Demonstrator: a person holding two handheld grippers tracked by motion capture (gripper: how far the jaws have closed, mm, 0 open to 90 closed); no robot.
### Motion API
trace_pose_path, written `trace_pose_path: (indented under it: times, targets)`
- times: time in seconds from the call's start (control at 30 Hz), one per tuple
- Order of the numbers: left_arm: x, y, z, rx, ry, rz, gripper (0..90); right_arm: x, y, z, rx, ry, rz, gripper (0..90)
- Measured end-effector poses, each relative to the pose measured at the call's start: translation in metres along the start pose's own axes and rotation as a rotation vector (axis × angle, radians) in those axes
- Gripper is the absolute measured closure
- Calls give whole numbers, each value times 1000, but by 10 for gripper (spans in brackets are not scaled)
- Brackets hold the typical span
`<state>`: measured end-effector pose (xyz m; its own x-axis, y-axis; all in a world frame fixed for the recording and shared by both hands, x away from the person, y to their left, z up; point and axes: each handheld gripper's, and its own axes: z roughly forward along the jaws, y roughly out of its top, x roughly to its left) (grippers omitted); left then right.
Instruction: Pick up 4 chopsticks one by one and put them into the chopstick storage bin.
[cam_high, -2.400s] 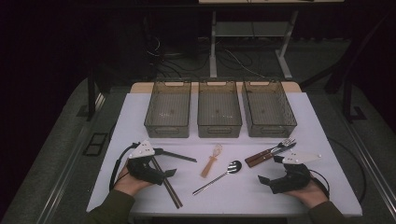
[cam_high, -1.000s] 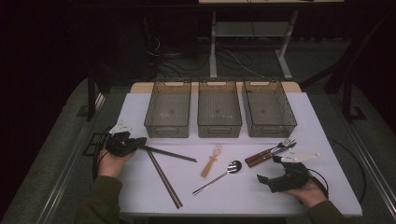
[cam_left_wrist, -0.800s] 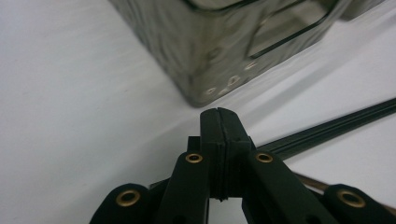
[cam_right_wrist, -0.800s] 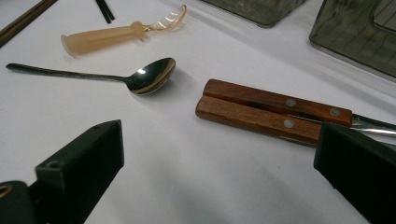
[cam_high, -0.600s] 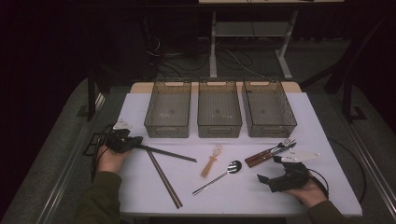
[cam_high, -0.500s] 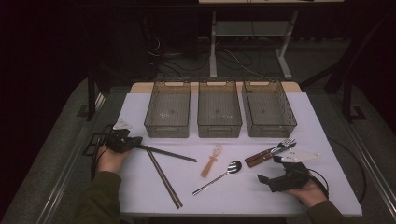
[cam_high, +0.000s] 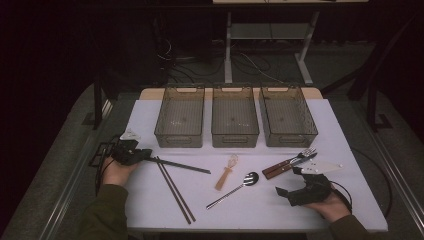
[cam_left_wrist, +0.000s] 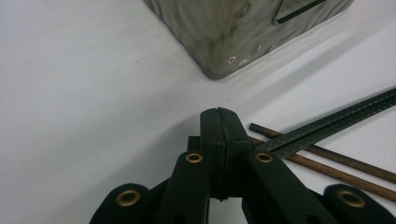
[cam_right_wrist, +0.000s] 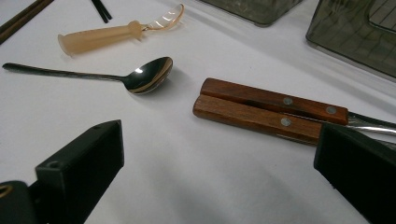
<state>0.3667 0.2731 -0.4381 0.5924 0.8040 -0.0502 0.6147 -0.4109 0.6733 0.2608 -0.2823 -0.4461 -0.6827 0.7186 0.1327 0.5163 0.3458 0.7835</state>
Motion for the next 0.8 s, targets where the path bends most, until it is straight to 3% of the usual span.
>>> trace_pose_path:
  times: [0.8]
  targets:
    - [-6, -2, -7, 37, -16, 10, 897, 0, 0, 0, 2, 1, -3, 14]
